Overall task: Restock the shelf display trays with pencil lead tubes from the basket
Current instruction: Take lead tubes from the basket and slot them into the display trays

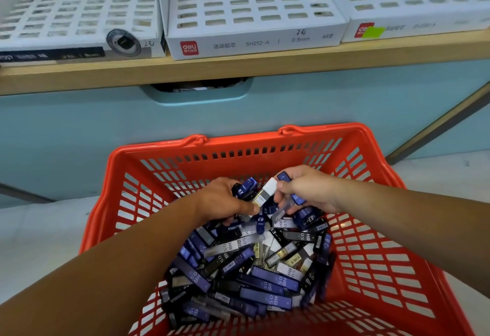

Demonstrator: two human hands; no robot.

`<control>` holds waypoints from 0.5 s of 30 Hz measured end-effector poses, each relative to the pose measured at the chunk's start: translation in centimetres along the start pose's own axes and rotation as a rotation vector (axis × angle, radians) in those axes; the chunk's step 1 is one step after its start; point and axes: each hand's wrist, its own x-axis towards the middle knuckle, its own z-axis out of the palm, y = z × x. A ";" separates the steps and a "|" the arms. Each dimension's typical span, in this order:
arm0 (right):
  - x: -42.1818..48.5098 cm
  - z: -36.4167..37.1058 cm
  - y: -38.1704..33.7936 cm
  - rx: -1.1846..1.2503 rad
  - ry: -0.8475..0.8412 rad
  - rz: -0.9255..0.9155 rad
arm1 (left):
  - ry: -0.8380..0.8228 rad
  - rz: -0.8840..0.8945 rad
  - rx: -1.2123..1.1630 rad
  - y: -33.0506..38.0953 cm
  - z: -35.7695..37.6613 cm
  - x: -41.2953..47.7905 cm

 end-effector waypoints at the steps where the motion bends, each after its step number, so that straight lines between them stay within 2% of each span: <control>1: 0.0 0.0 0.1 0.008 0.030 0.003 | -0.009 -0.010 -0.020 0.0 0.0 0.0; 4: 0.0 0.0 0.5 -0.029 0.083 0.018 | -0.022 -0.043 -0.089 -0.7 -0.2 0.0; 9: 0.2 0.6 0.8 0.090 0.002 0.084 | -0.051 -0.073 -0.270 -1.5 -0.2 0.5; 11: 0.1 0.6 0.7 0.171 -0.065 0.106 | -0.056 -0.086 -0.321 -1.5 -0.2 0.4; 15: -1.3 0.4 0.0 0.162 -0.273 0.098 | -0.074 -0.095 -0.353 -1.3 -0.1 0.2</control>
